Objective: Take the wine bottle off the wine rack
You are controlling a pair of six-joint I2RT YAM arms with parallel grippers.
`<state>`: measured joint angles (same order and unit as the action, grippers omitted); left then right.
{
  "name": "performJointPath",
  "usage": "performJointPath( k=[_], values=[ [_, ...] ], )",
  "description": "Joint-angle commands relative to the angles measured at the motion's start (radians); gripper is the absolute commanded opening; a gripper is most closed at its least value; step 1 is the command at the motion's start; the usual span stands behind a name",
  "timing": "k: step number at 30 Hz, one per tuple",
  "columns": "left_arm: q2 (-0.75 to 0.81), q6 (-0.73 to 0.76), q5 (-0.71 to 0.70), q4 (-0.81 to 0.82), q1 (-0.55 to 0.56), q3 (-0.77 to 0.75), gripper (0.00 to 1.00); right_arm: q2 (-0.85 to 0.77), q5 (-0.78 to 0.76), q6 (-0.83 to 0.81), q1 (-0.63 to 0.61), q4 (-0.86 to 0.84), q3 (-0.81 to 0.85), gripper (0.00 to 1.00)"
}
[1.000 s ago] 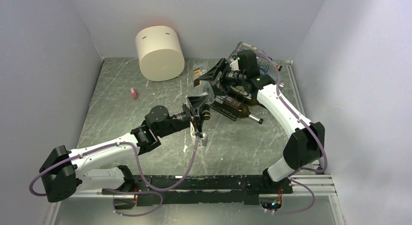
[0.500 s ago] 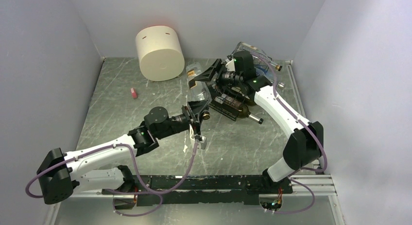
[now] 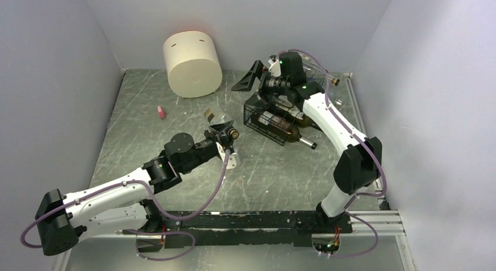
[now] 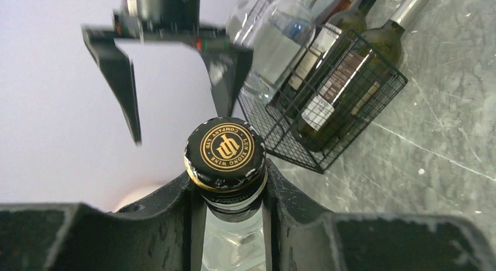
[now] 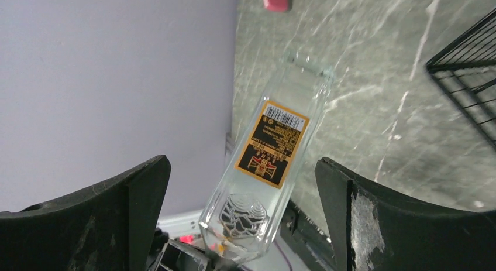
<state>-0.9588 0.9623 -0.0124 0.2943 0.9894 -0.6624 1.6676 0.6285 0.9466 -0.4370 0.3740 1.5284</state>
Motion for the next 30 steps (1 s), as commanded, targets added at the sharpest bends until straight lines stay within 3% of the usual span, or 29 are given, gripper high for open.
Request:
performJointPath(
  k=[1, 4, 8, 12, 16, 21, 24, 30],
  values=[
    [0.044, -0.13, -0.186, 0.151, -0.003, -0.08, 0.07, -0.033, -0.1, -0.12, 0.062, 0.106, 0.094, 1.0],
    [0.042, -0.28, -0.269, 0.195, -0.037, -0.108, 0.07, -0.065, -0.067, -0.166, 0.127, 0.157, 0.129, 1.0],
    [0.003, -0.506, -0.287, 0.116, -0.162, -0.193, 0.07, -0.139, -0.059, -0.189, 0.235, 0.2, 0.124, 1.0],
    [-0.073, -0.724, -0.192, 0.022, -0.34, -0.307, 0.07, -0.247, -0.154, -0.247, 0.291, 0.205, 0.095, 1.0],
    [-0.145, -0.899, -0.121, 0.029, -0.518, -0.382, 0.07, -0.325, -0.286, -0.389, 0.298, 0.237, 0.104, 1.0],
    [-0.237, -0.985, -0.062, 0.01, -0.673, -0.442, 0.07, -0.392, -0.377, -0.544, 0.297, 0.287, 0.125, 1.0],
    [-0.271, -1.05, 0.071, 0.051, -0.784, -0.416, 0.07, -0.435, -0.393, -0.562, 0.297, 0.26, 0.099, 1.0],
    [-0.291, -0.861, 0.265, 0.091, -0.865, -0.335, 0.07, -0.46, -0.4, -0.605, 0.297, 0.242, 0.085, 1.0]
  ],
)
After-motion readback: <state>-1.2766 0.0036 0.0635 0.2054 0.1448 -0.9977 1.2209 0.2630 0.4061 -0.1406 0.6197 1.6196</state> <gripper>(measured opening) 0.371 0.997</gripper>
